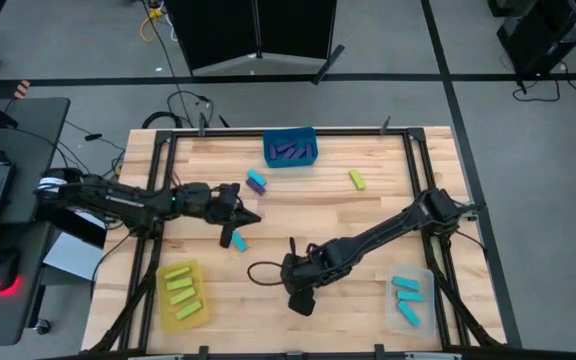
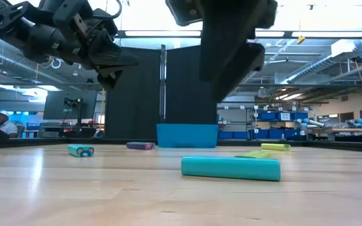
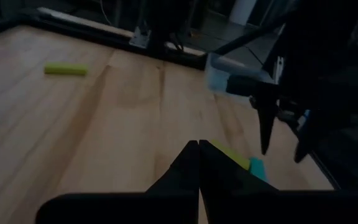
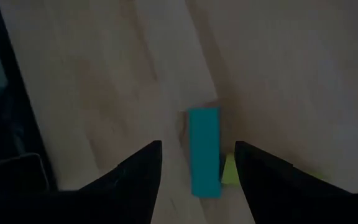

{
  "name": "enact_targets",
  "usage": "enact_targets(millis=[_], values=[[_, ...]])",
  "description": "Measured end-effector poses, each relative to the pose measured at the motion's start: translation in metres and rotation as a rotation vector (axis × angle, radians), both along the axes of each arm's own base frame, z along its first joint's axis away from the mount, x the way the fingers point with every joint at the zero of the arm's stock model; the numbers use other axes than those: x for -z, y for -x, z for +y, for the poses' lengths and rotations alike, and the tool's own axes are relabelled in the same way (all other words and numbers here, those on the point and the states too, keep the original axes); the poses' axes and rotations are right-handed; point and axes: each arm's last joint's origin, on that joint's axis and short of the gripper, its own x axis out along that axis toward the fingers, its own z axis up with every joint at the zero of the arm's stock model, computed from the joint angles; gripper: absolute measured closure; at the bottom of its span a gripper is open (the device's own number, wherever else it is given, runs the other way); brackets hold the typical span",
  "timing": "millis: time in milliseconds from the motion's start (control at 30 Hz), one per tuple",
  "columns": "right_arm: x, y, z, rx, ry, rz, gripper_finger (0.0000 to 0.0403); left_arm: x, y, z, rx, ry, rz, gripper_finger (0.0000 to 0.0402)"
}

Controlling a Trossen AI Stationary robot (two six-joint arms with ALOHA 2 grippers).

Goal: Sort blocks
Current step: Put the sky blue block into the white bin

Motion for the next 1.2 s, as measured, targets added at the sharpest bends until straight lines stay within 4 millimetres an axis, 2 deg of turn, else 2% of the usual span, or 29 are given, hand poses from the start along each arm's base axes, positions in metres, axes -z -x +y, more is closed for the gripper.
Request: enact_targets(millis=[167, 567, 900, 1200], values=[[0.017, -0.003, 0.005, -0.027, 0.023, 0.027, 0.0189, 0.0, 0.0, -0.002, -0.022, -0.009, 0.003, 0.0392], [0.036, -0.008, 0.012, -0.038, 0.058, 0.017, 0.0189, 0.003, 0.0, -0.002, -0.039, -0.019, 0.025, 0.0392], [0.042, -0.006, 0.011, -0.057, 0.117, 0.014, 0.0196, 0.003, 0.0, -0.002, -0.039, -0.02, 0.026, 0.0392], [0.064, -0.004, 0.014, -0.074, 0.105, 0.039, 0.02, 0.003, 0.0, -0.002, -0.039, -0.02, 0.027, 0.0392]])
